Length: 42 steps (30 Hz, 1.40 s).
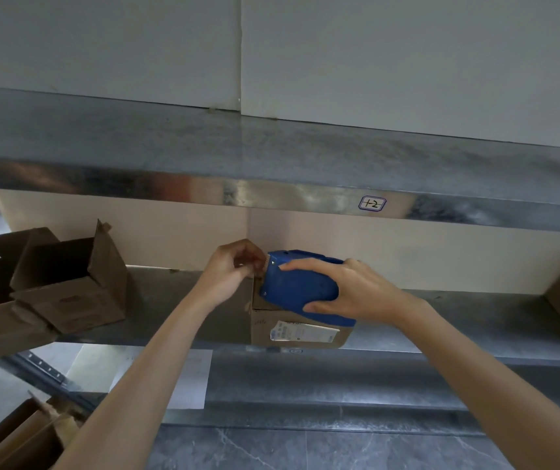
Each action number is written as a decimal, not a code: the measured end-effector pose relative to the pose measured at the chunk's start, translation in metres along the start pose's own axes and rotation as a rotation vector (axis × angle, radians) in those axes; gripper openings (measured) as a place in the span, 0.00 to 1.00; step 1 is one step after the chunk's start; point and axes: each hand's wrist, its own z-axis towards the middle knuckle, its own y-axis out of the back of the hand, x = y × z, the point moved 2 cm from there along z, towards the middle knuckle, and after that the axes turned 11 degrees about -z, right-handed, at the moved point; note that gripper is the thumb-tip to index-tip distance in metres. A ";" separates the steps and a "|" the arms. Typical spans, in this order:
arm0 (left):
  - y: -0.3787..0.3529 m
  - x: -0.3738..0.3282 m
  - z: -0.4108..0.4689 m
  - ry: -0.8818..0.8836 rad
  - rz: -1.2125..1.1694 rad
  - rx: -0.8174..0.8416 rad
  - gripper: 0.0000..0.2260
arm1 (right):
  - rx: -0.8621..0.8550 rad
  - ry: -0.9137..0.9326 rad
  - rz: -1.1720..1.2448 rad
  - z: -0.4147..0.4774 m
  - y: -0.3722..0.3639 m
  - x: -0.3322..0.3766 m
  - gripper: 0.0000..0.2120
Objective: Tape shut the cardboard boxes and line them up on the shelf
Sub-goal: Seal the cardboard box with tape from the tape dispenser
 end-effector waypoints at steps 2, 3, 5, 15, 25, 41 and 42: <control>0.010 0.001 0.000 0.000 -0.008 -0.056 0.10 | 0.007 -0.010 -0.022 -0.003 0.002 -0.008 0.30; 0.018 0.003 -0.001 0.012 -0.018 -0.094 0.10 | 0.013 -0.020 -0.039 -0.006 0.004 -0.014 0.30; 0.031 0.006 -0.002 0.038 -0.031 -0.124 0.09 | 0.039 -0.025 -0.043 -0.010 0.004 -0.022 0.30; 0.074 0.015 -0.010 0.153 -0.054 -0.238 0.07 | 0.041 -0.087 -0.086 -0.031 0.002 -0.061 0.32; 0.023 0.024 -0.010 0.193 -0.124 -0.267 0.16 | 0.090 -0.163 -0.012 -0.036 -0.008 -0.077 0.36; -0.024 0.056 -0.018 0.081 0.155 -0.238 0.26 | 0.134 -0.259 0.184 -0.046 -0.011 -0.106 0.35; -0.024 0.058 -0.019 0.081 0.148 -0.240 0.26 | 0.121 -0.268 0.195 -0.045 -0.011 -0.106 0.35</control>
